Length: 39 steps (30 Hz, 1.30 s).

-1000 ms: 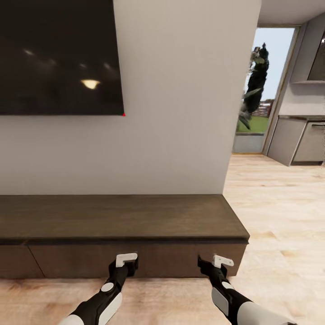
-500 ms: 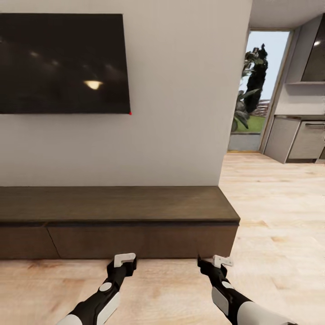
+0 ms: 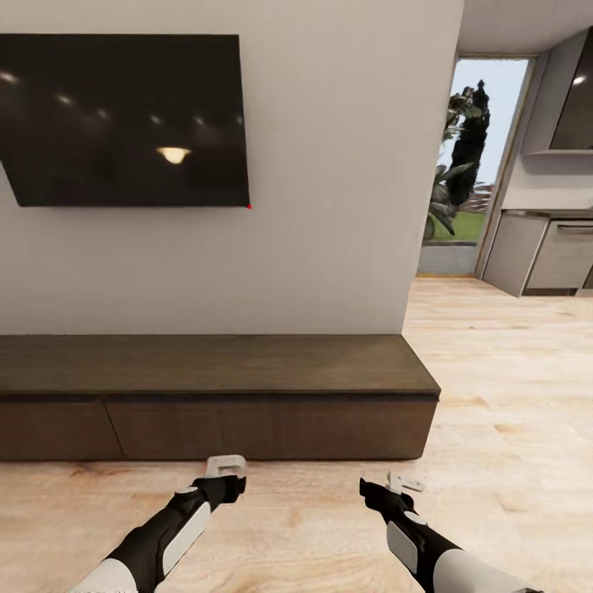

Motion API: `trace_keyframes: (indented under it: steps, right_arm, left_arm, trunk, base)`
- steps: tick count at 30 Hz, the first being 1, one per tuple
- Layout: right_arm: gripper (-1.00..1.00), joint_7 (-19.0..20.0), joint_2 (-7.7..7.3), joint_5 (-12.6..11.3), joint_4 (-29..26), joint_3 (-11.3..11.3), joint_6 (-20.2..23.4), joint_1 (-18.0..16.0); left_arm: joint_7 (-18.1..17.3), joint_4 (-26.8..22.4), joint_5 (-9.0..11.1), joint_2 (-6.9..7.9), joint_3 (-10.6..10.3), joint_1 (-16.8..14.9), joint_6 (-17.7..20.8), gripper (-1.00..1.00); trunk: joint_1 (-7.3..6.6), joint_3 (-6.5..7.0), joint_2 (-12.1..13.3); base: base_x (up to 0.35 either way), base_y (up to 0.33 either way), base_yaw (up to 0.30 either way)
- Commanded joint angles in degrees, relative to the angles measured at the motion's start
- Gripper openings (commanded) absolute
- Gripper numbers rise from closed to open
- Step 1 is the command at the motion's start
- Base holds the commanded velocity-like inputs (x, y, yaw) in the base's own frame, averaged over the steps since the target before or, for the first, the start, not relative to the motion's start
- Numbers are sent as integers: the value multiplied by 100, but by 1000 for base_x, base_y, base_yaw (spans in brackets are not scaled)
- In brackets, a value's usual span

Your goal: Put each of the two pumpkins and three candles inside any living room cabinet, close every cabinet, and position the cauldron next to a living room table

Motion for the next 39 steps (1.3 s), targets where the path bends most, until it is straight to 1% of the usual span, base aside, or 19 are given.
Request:
trace_keyframes:
  steps: [1,4,5,6,8,10,11,13,14,17,20,25,28,31,35,39]
  right_arm:
    - [100,-37,0,-39,7,47,2,-3]
    - [100,-52,6,-40,2,44,284,-4]
    - [100,-55,6,-38,0,44,353,-4]
    - [100,-61,9,-34,-6,45,487,-4]
    - [100,-68,10,-32,-13,44,674,-4]
    - [100,-71,9,-31,-16,44,762,-4]
    - [100,-71,9,-30,-16,44,775,-4]
    - [100,-72,9,-34,-17,44,807,-4]
    - [100,-72,9,-38,-17,43,818,-4]
    - [100,-73,9,-43,-18,42,831,-4]
    - [100,-70,7,-43,-18,37,844,-4]
    - [100,-59,-2,-37,-18,35,846,-4]
    - [100,-50,-2,-37,-18,35,852,-4]
    - [100,-48,0,-37,-18,35,854,-4]
    - [100,-47,0,-37,-18,35,855,-4]
    - [100,-46,0,-37,-18,35,855,-4]
  left_arm:
    - [58,-156,128,45,19,-5,359,100]
    - [63,-491,223,87,224,-5,1193,100]
    - [63,-537,230,91,265,-5,1298,100]
    - [64,-617,241,100,361,-5,1477,100]
    - [67,-702,247,107,608,-5,1703,100]
    - [69,-739,246,117,844,-5,1846,100]
    - [70,-745,244,118,888,-5,1889,100]
    - [72,-760,226,118,996,-10,2097,100]
    - [72,-766,224,119,1024,-11,2207,100]
    - [73,-788,218,122,1056,-12,2369,100]
    - [73,-799,213,127,1073,-11,2437,100]
    - [72,-802,215,149,1080,-11,2461,100]
    - [66,-807,245,248,1080,-11,2464,100]
    - [65,-810,255,301,1085,-12,2465,100]
    - [65,-811,259,322,1089,-10,2465,100]
    - [65,-811,257,326,1089,-8,2465,100]
  trunk:
    - [1,-6,-2]
    - [1,-7,-2]
    - [1,-9,-2]
    - [1,-10,-2]
    - [1,-15,-2]
    - [1,-21,-2]
    - [1,-25,-2]
    - [1,-33,-2]
    - [1,-37,-2]
    - [1,-51,-2]
    - [1,-65,-2]
    - [1,-72,-2]
    - [1,-73,-2]
    - [1,-73,-2]
    - [1,-73,-2]
    - [1,-73,-2]
  base:
    - [225,3,125]
    - [201,2,208]
    - [119,1,243]
    - [76,0,254]
    - [40,0,263]
    - [48,0,268]
    - [89,0,268]
    - [162,34,265]
    - [142,148,257]
    - [78,230,251]
    - [20,303,229]
    - [-29,323,68]
    - [-91,325,-94]
    - [-103,324,-224]
    - [-108,323,-244]
    - [-109,323,-72]
